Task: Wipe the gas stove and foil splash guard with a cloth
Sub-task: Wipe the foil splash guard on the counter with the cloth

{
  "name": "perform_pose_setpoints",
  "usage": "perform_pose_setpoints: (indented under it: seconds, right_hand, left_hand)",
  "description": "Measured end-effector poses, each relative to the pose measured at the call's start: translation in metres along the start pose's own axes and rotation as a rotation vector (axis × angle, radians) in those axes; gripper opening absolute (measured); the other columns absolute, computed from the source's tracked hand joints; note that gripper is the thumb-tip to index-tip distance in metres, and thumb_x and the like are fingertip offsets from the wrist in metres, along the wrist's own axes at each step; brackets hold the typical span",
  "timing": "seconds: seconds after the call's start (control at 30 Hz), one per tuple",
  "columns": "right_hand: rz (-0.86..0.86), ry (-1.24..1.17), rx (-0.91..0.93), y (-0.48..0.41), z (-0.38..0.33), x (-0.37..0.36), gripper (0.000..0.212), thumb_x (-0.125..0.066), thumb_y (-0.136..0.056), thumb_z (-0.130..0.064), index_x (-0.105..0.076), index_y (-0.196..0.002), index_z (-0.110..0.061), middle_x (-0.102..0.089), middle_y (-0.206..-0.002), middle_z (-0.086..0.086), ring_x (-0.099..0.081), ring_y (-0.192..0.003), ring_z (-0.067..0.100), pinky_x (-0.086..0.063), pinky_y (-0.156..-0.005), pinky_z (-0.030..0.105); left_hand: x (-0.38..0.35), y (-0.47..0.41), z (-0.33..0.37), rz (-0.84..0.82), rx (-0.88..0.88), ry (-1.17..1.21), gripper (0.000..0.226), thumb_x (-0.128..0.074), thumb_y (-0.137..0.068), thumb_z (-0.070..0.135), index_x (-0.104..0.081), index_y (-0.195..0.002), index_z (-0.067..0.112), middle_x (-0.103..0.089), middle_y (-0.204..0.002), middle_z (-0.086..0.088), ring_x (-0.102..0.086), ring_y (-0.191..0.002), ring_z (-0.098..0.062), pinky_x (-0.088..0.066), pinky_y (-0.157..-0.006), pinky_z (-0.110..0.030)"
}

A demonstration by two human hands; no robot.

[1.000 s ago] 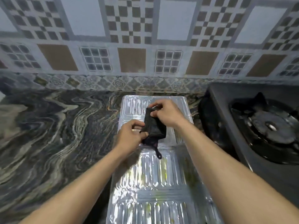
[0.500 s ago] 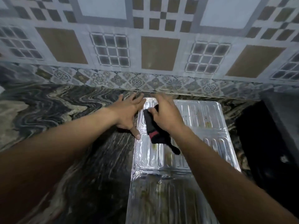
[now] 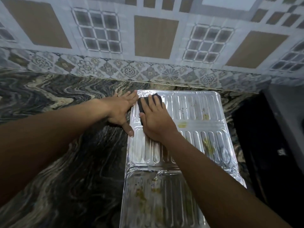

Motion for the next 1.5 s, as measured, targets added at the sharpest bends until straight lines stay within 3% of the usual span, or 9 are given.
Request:
perform_pose_setpoints:
  seconds: [0.13, 0.33, 0.6, 0.93, 1.0, 1.1, 1.2, 1.33, 1.5]
  right_hand:
    - [-0.010, -0.069, -0.107, -0.005, 0.036, 0.008, 0.057, -0.024, -0.104, -0.033, -0.013, -0.155, -0.009, -0.009, -0.162, 0.018, -0.001, -0.148, 0.036, -0.005, -0.119, 0.051]
    - [-0.031, -0.064, -0.288, 0.003, 0.100, 0.016, 0.059, -0.019, -0.103, -0.036, -0.005, -0.156, -0.012, -0.001, -0.163, 0.016, 0.006, -0.149, 0.033, 0.001, -0.120, 0.048]
    - [-0.021, -0.057, -0.600, 0.053, 0.161, 0.032, 0.059, -0.027, -0.103, -0.030, -0.010, -0.154, -0.006, -0.007, -0.161, 0.020, 0.000, -0.148, 0.038, -0.007, -0.118, 0.053]
    - [0.029, 0.010, -0.537, 0.110, 0.138, 0.034, 0.059, -0.039, -0.097, -0.031, -0.025, -0.148, -0.004, -0.029, -0.152, 0.019, -0.018, -0.141, 0.034, -0.016, -0.117, 0.048]
    - [-0.001, 0.055, -0.564, 0.110, 0.140, 0.033, 0.061, -0.034, -0.097, -0.035, -0.023, -0.151, -0.009, -0.019, -0.158, 0.019, -0.009, -0.146, 0.034, -0.007, -0.119, 0.050]
    - [-0.007, -0.007, -0.607, 0.110, 0.137, 0.027, 0.060, -0.028, -0.099, -0.034, -0.016, -0.154, -0.010, -0.008, -0.163, 0.015, 0.006, -0.149, 0.033, 0.001, -0.119, 0.052]
    - [0.084, -0.061, -0.648, 0.104, 0.122, 0.027, 0.057, -0.024, -0.103, -0.033, -0.020, -0.151, -0.004, -0.016, -0.160, 0.019, -0.003, -0.148, 0.036, -0.005, -0.118, 0.054]
    - [0.092, -0.104, -0.435, 0.075, 0.061, 0.019, 0.049, -0.031, -0.102, -0.026, -0.030, -0.144, -0.001, -0.028, -0.154, 0.020, -0.016, -0.142, 0.036, -0.015, -0.116, 0.054]
    - [-0.051, -0.197, -0.058, 0.042, -0.012, 0.008, 0.050, -0.034, -0.103, -0.021, -0.024, -0.149, -0.002, -0.018, -0.159, 0.019, -0.002, -0.148, 0.033, -0.007, -0.119, 0.053]
  left_hand:
    - [0.003, -0.001, 0.004, -0.016, 0.029, -0.016, 0.158, -0.076, -0.041, 0.081, 0.024, -0.149, 0.021, 0.027, -0.158, 0.001, 0.014, -0.148, -0.018, 0.002, -0.118, -0.040]
    - [0.004, 0.002, 0.008, -0.071, 0.050, -0.051, 0.156, -0.076, -0.046, 0.078, 0.023, -0.150, 0.017, 0.030, -0.157, 0.000, 0.015, -0.148, -0.019, -0.007, -0.122, -0.045]
    - [0.008, 0.004, 0.013, -0.092, 0.064, -0.106, 0.156, -0.076, -0.047, 0.078, 0.022, -0.150, 0.015, 0.030, -0.157, -0.002, 0.014, -0.149, -0.021, -0.011, -0.121, -0.048]
    - [0.003, 0.013, 0.012, 0.034, -0.009, -0.099, 0.144, -0.064, -0.054, 0.086, 0.015, -0.153, 0.018, 0.023, -0.159, 0.001, 0.009, -0.149, -0.018, -0.010, -0.119, -0.053]
    - [-0.007, 0.022, 0.014, 0.066, -0.056, -0.093, 0.131, -0.057, -0.062, 0.086, 0.010, -0.154, 0.020, 0.021, -0.160, 0.001, 0.010, -0.149, -0.017, -0.007, -0.120, -0.052]
    - [-0.026, 0.037, 0.014, 0.016, -0.043, -0.045, 0.144, -0.049, -0.046, 0.098, 0.014, -0.153, 0.024, 0.024, -0.157, 0.006, 0.014, -0.148, -0.014, 0.000, -0.118, -0.049]
    - [-0.031, 0.037, 0.014, -0.002, -0.021, -0.035, 0.155, -0.052, -0.036, 0.099, 0.018, -0.152, 0.025, 0.025, -0.158, 0.007, 0.015, -0.148, -0.016, 0.001, -0.120, -0.052]
    - [-0.029, 0.036, 0.016, -0.024, -0.007, -0.027, 0.157, -0.062, -0.037, 0.093, 0.017, -0.152, 0.022, 0.022, -0.160, 0.004, 0.013, -0.149, -0.018, -0.004, -0.120, -0.053]
    - [-0.026, 0.039, 0.019, -0.002, 0.006, -0.007, 0.158, -0.068, -0.035, 0.089, 0.012, -0.154, 0.021, 0.018, -0.162, 0.004, 0.011, -0.149, -0.018, 0.000, -0.120, -0.051]
Point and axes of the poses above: each hand's wrist, its own y-axis away from the middle knuckle, its own x-axis out of the back of the hand, z = x × y, the point moved 5 cm from there along -y, towards the middle knuckle
